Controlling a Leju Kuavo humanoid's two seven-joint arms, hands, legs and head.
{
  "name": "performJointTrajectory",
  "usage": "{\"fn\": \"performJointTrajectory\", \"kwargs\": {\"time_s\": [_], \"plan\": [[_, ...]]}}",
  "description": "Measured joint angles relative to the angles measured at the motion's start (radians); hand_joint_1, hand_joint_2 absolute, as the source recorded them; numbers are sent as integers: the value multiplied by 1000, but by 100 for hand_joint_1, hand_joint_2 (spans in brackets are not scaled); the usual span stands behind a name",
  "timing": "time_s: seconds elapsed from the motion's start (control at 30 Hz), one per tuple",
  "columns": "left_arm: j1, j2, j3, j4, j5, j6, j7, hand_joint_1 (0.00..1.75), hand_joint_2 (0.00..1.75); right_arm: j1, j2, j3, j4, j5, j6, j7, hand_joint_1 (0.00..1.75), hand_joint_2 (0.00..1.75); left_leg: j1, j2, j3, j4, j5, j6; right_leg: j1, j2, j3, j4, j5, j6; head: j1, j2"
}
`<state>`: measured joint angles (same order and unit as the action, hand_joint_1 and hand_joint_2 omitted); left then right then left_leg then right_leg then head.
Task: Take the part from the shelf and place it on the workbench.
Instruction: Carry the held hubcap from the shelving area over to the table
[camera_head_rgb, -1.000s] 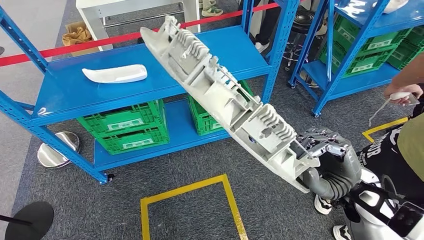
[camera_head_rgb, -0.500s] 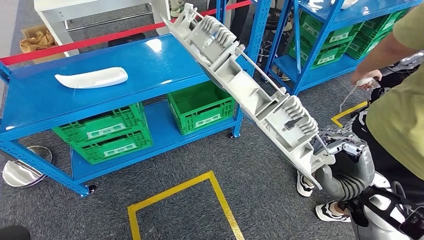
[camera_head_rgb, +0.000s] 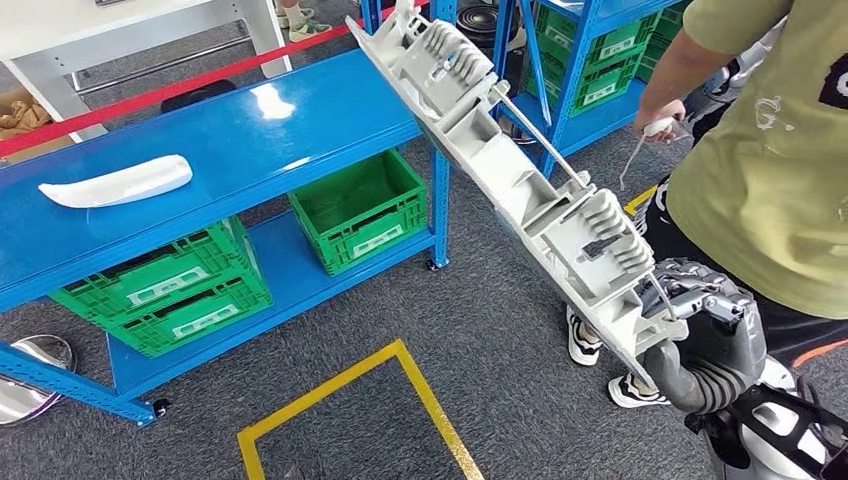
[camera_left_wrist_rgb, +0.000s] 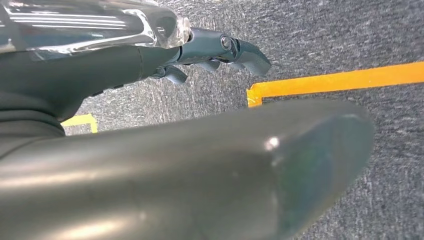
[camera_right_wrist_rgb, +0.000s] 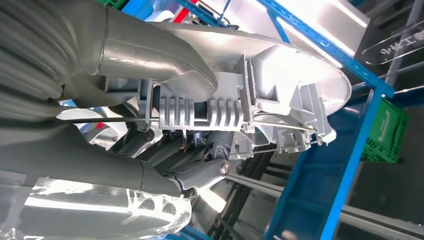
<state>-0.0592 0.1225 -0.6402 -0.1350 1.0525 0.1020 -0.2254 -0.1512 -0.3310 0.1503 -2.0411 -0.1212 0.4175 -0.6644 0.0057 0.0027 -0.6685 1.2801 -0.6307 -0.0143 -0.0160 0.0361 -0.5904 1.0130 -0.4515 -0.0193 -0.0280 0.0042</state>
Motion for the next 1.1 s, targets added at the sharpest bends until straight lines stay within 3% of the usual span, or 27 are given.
{"fn": "performJointTrajectory", "kwargs": {"time_s": [0.07, 0.1, 0.17, 0.2, 0.27, 0.33, 0.4, 0.43, 0.47, 0.5, 0.53, 0.6, 0.67, 0.7, 0.77, 0.8, 0.87, 0.9, 0.97, 1.0, 1.03, 1.1], "plan": [[0, -4, 0, 0, 8, 9, 9, 0, 0, 4, 2, 1, 0, -10, 18, 3, 175, 175, 0, -14, 50, -103, 65, 6, 0, 21, 0, 0, 3, 3, 0, 0], [0, -7, 0, 0, 13, 15, 13, 0, 0, 4, 4, 2, 0, -16, 28, 5, 175, 175, 0, -37, 86, -176, 94, 11, 1, 30, 0, 0, 5, 6, 0, 0], [1, -15, 0, 1, 20, 26, 16, 0, 0, 1, 9, 5, 3, -31, 45, 17, 175, 175, 0, -70, 133, -274, 122, 17, 1, 51, -6, 2, 9, 15, 1, 0], [1, -19, 0, 1, 21, 28, 17, 0, 0, -1, 11, 6, 4, -41, 50, 26, 175, 175, -2, -75, 139, -288, 121, 19, -1, 61, -10, 2, 13, 22, 1, 0], [2, -29, -1, 0, 22, 27, 18, 0, 0, -4, 12, 8, 6, -58, 56, 43, 175, 175, -3, -54, 142, -292, 125, 26, -6, 73, -18, 2, 18, 34, 1, 0], [2, -38, -1, 0, 23, 22, 19, 0, 0, -10, 13, 8, 8, -68, 61, 50, 175, 175, 0, -31, 145, -297, 133, 37, -5, 39, -38, 38, -6, 43, 6, 0], [2, -46, -2, 0, 25, 20, 21, 0, 0, -20, 15, 8, 13, -81, 68, 54, 175, 175, 0, -5, 142, -299, 135, 43, -2, -10, -92, 156, -71, 51, 11, 0], [3, -50, -2, 0, 26, 18, 23, 0, 0, -25, 18, 9, 16, -88, 70, 56, 175, 175, 0, 8, 141, -299, 135, 45, -2, -21, -123, 227, -102, 55, 11, 0], [3, -54, -3, 0, 26, 16, 25, 0, 0, -28, 20, 9, 19, -96, 71, 58, 175, 175, -1, 21, 140, -298, 135, 45, -2, -24, -145, 279, -119, 57, 12, 0], [3, -57, -4, 0, 25, 15, 27, 0, 0, -30, 22, 8, 22, -101, 71, 61, 175, 175, -1, 34, 140, -298, 135, 45, -3, -26, -148, 296, -118, 57, 12, 0], [2, -61, -7, -1, 22, 13, 28, 0, 0, -31, 24, 7, 23, -105, 70, 63, 175, 175, -1, 46, 141, -298, 134, 44, -3, -30, -129, 268, -99, 56, 12, 0], [1, -67, -15, -2, 14, 12, 31, 0, 0, -30, 27, 0, 21, -107, 62, 64, 175, 175, -2, 65, 144, -297, 131, 39, -1, -61, -48, 125, -44, 52, 12, 0], [1, -71, -23, -3, 7, 10, 35, 0, 0, -22, 30, -11, 17, -110, 50, 60, 175, 175, -8, 80, 146, -293, 126, 31, 3, -89, 7, 20, -17, 43, 12, 0], [0, -72, -27, -3, 5, 10, 37, 0, 0, -16, 31, -16, 15, -113, 46, 56, 175, 175, -11, 88, 146, -292, 124, 27, 6, -91, 12, 5, -18, 37, 11, 0], [0, -75, -32, -5, 6, 11, 38, 0, 0, -10, 33, -24, 15, -119, 42, 51, 175, 175, -11, 102, 146, -292, 121, 18, 7, -69, 6, 6, -14, 25, 11, 0], [-1, -76, -33, -5, 8, 11, 39, 0, 0, -12, 33, -25, 17, -121, 42, 50, 175, 175, -9, 93, 143, -286, 113, 12, 5, -60, 4, 5, -12, 20, 11, 0], [-2, -78, -34, -6, 15, 12, 39, 0, 0, -23, 34, -21, 24, -122, 41, 50, 175, 175, -4, 47, 114, -225, 71, 1, 0, -42, 0, 4, -7, 9, 9, 0], [-2, -78, -34, -6, 20, 12, 39, 0, 0, -29, 36, -16, 29, -121, 39, 51, 175, 175, -3, 20, 84, -162, 37, -2, 0, -34, -3, 4, -5, 6, 8, 0], [-1, -78, -34, -6, 26, 13, 39, 0, 0, -39, 43, -2, 42, -114, 30, 51, 175, 175, -2, 0, 20, -33, -12, -2, 1, -14, -8, 4, -1, 1, 8, 0], [0, -78, -34, -6, 27, 14, 38, 0, 0, -41, 48, 6, 48, -109, 24, 51, 175, 175, -3, -2, 4, -5, -13, -1, 2, -3, -9, 4, 0, 0, 8, 0], [1, -78, -34, -6, 28, 14, 37, 0, 0, -42, 53, 14, 53, -102, 18, 51, 175, 175, -3, -4, 7, -17, 6, 1, 3, 8, -9, 4, 1, 0, 8, 0], [1, -77, -34, -6, 27, 14, 33, 0, 0, -43, 63, 29, 59, -87, 8, 49, 175, 175, -3, -27, 66, -141, 78, 10, 3, 30, -7, 4, 3, 3, 8, 0]]}}
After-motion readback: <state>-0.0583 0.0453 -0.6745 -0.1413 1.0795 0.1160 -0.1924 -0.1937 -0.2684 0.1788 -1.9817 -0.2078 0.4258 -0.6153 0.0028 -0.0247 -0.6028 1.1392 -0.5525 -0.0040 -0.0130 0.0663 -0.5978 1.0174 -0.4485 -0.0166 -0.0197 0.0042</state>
